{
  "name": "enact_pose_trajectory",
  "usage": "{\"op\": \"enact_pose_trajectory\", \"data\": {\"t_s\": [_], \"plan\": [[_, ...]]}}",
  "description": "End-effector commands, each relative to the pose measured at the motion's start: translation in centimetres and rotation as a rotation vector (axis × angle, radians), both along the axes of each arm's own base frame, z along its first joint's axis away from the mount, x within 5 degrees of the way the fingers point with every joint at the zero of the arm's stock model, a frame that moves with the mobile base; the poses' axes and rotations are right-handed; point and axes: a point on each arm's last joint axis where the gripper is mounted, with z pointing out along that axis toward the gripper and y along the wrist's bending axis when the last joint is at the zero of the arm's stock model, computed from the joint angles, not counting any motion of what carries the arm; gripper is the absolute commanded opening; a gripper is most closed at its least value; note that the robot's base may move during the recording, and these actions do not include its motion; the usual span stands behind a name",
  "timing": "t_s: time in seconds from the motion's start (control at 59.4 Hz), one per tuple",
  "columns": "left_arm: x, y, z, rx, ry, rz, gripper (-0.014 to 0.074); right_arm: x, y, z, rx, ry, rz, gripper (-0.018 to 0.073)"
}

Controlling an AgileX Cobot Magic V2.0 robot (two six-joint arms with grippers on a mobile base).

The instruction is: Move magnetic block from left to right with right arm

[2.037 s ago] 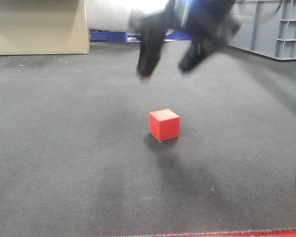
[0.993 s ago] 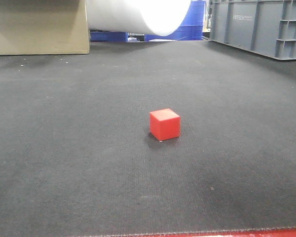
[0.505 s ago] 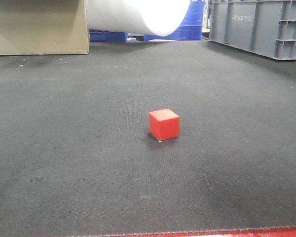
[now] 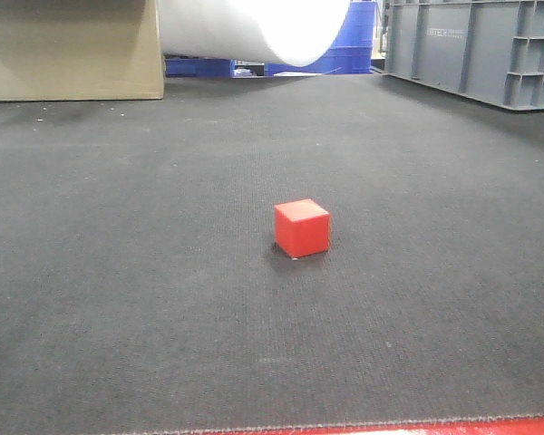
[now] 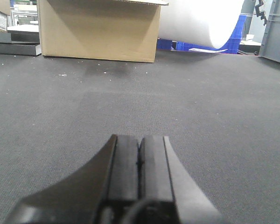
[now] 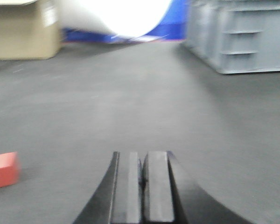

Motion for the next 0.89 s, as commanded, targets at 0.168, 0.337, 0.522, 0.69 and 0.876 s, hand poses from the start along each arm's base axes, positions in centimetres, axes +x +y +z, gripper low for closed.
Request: {"op": "enact_pose_trajectory", "data": {"t_s": [0.168, 0.337, 0.522, 0.69, 0.876], "plan": [[-0.2, 0.0, 0.6, -0.011, -0.098, 0.003, -0.0116, -0.3, -0.3, -1.6, -0.015, -0.132, -0.049, 0.0068], [-0.1, 0.0, 0.6, -0.011, -0.096, 0.003, -0.0116, -0.3, -0.3, -1.9, -0.015, -0.107, -0.052, 0.0068], [-0.1, 0.0, 0.6, -0.011, -0.096, 0.003, -0.0116, -0.3, -0.3, -1.9, -0.015, -0.107, -0.052, 0.0068], [-0.1, 0.0, 0.6, -0.011, -0.096, 0.003, -0.0116, -0.3, -0.3, -1.9, -0.015, -0.107, -0.052, 0.0068], [-0.1, 0.0, 0.6, -0.011, -0.096, 0.003, -0.0116, -0.3, -0.3, -1.9, -0.015, -0.107, -0.052, 0.0068]]}}
